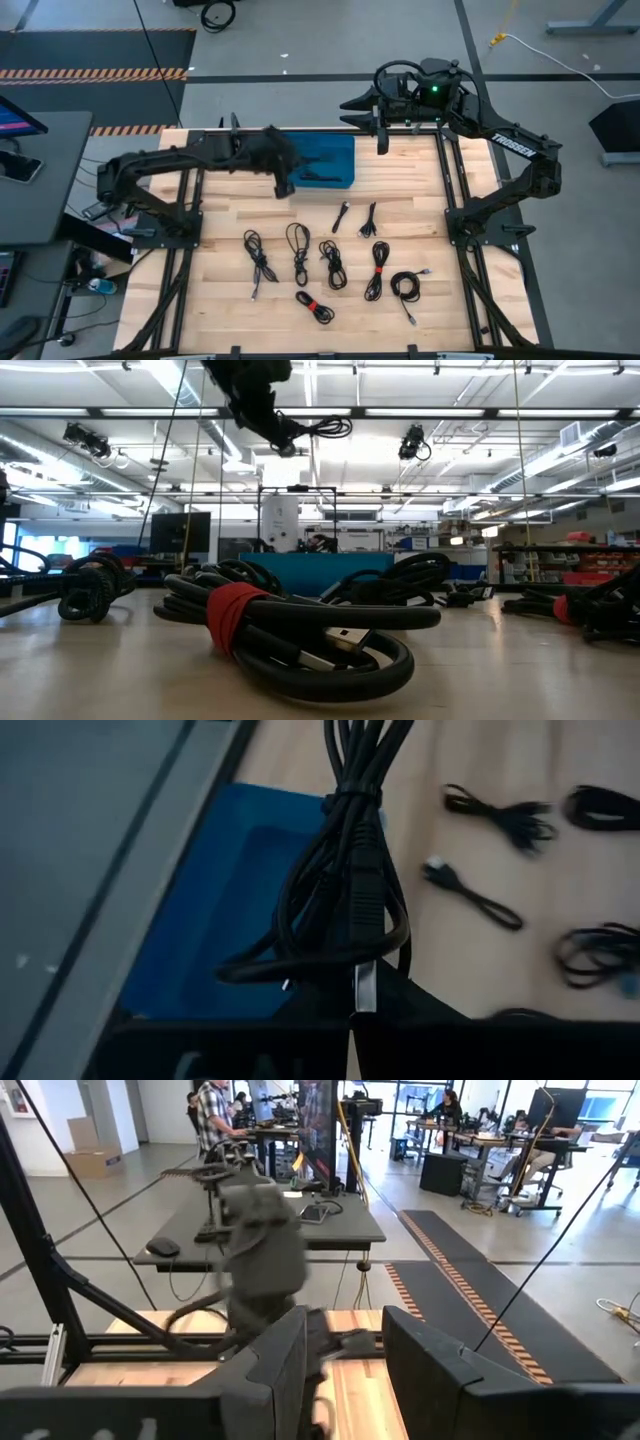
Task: Pick and place USB-C Cables
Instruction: Put the black charger cable into the blue bin
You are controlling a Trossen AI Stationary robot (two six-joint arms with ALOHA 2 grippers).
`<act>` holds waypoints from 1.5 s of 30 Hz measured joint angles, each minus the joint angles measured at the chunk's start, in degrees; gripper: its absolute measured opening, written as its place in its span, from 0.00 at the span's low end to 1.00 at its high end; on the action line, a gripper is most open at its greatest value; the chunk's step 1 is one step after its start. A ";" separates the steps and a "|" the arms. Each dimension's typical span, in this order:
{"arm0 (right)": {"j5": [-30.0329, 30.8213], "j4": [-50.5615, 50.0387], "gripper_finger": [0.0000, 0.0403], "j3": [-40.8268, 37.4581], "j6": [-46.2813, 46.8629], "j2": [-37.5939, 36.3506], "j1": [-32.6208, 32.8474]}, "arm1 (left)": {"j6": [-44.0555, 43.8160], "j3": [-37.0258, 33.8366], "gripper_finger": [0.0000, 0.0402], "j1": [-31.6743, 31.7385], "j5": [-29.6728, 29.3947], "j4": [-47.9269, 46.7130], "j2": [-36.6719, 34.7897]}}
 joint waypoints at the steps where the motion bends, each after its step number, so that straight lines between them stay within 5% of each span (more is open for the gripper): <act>1: -0.04 0.24 0.35 0.00 -0.15 0.00 0.00 | 0.65 0.00 0.00 1.22 0.19 -0.19 0.00; 7: -1.13 3.78 0.35 -0.04 -1.37 -1.00 0.00 | 4.80 -0.19 0.00 7.60 5.60 -1.02 2.83; 18: -5.79 7.15 0.35 -0.04 -0.03 -4.52 0.22 | 14.78 -0.12 0.00 10.88 13.56 6.29 18.83; 28: -6.07 5.28 0.35 -0.04 1.13 -4.96 0.28 | 18.74 0.72 0.00 9.91 13.68 6.27 25.98; 45: -6.07 4.99 0.35 -0.04 1.59 -4.87 0.31 | 18.59 0.75 0.00 15.45 11.11 10.17 26.25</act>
